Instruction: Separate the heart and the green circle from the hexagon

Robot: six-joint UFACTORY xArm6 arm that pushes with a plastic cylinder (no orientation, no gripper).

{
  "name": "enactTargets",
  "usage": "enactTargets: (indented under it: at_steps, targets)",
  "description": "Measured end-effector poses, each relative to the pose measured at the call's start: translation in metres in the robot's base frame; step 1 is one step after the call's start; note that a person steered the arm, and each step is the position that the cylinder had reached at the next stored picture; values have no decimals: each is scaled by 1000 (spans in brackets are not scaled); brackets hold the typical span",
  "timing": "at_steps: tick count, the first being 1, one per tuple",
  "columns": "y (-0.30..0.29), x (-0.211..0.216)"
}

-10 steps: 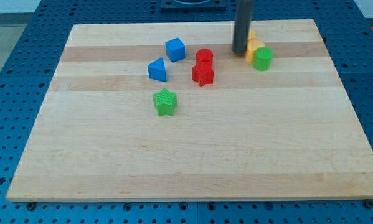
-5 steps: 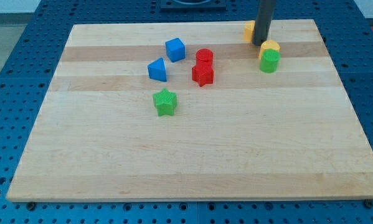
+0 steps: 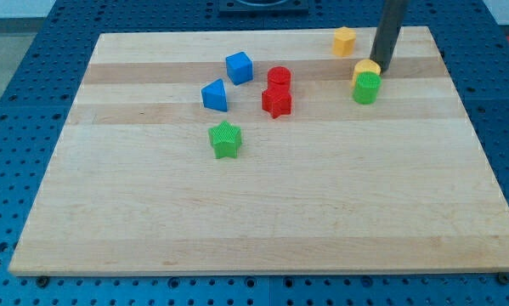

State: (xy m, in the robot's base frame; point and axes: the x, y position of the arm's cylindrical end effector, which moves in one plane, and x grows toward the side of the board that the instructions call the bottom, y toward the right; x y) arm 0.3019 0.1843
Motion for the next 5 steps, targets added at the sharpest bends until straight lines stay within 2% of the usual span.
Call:
enactTargets:
  at_steps: [3, 5]
  targets:
    - [-28, 21]
    - [12, 37]
